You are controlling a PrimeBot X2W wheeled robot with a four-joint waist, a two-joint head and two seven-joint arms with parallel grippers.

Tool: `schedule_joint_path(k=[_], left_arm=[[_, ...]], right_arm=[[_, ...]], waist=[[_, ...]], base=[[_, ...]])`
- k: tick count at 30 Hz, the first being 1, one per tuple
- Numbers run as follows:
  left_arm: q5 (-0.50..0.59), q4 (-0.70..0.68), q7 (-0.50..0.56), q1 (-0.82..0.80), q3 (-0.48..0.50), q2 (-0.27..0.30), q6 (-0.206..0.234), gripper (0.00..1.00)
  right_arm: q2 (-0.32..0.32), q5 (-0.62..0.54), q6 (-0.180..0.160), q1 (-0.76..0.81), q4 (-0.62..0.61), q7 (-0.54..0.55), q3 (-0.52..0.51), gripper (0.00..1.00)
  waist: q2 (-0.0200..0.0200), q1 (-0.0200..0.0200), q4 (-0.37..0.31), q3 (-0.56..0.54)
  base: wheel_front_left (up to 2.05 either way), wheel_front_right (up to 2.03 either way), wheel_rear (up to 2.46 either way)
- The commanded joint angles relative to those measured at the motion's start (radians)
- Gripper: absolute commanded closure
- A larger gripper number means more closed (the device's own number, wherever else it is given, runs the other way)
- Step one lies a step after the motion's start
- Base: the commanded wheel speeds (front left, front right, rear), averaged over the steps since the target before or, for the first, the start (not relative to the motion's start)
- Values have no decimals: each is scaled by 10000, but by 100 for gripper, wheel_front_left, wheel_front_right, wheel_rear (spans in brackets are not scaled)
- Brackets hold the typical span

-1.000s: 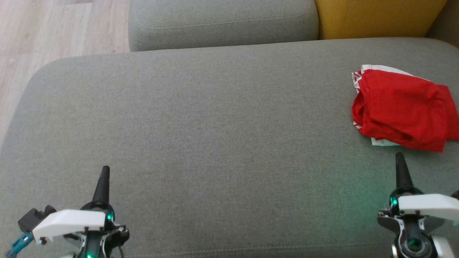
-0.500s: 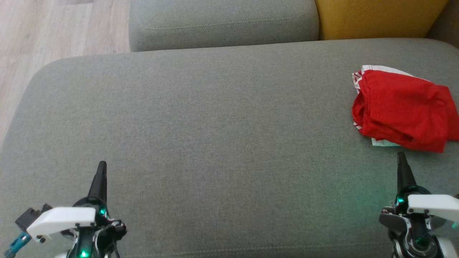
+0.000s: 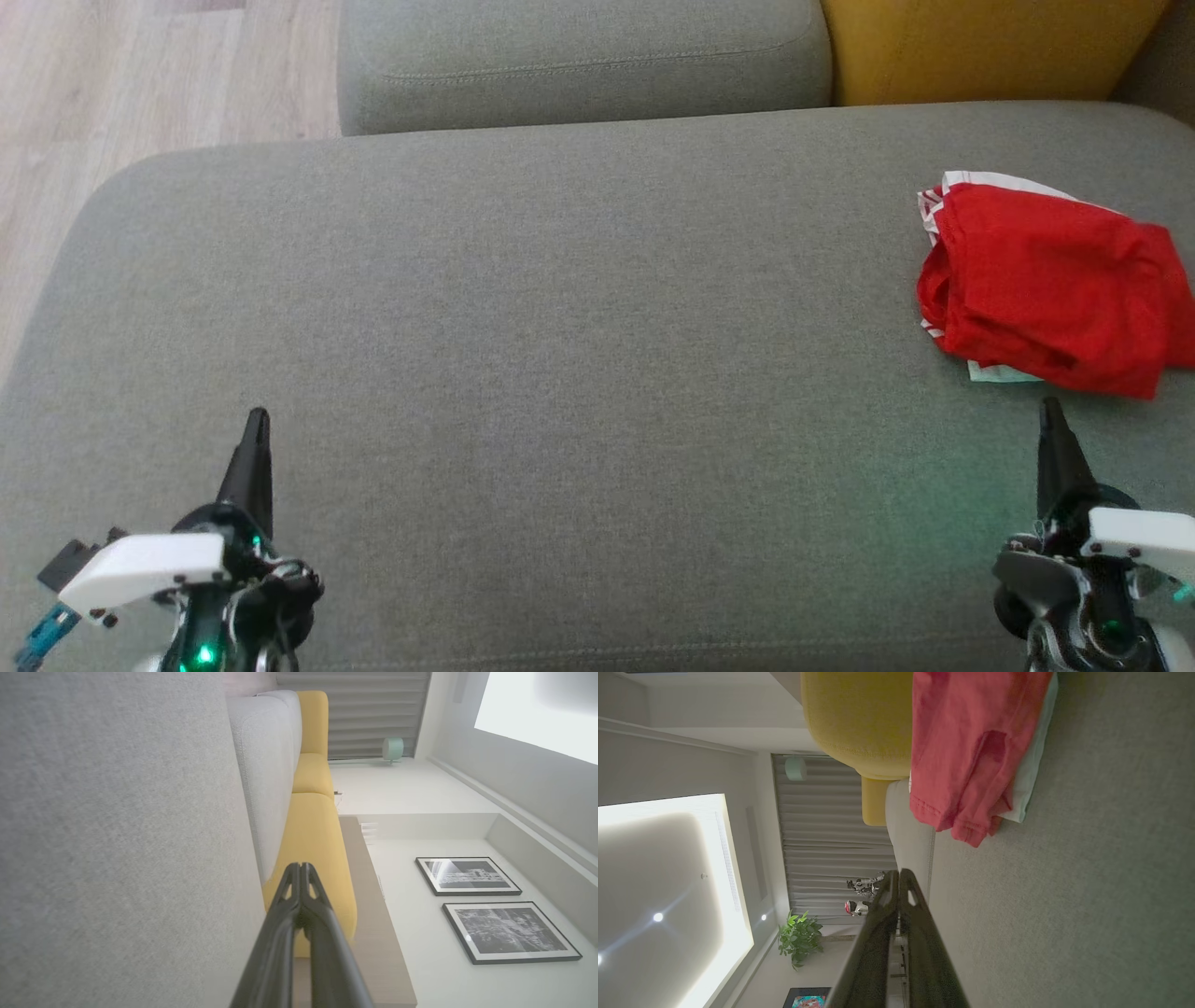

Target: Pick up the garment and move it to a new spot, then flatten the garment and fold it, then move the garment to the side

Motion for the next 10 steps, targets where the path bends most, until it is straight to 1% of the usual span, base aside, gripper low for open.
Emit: schedule_joint_path(k=[1, 4, 10], left_arm=[[-261, -270, 133, -599, 438, 186, -111, 100], [-532, -251, 224, -632, 497, 187, -136, 100], [-523, -251, 232, -633, 507, 180, -136, 100]], right_arm=[[-32, 362, -7, -547, -412, 129, 167, 100], [-31, 721, -7, -555, -418, 216, 140, 100], [-31, 721, -7, -555, -418, 216, 141, 100]], waist=[[0, 0, 2, -2], [0, 0, 6, -5], [0, 0, 6, -5]], base=[[0, 0, 0], [0, 0, 0], [0, 0, 0]])
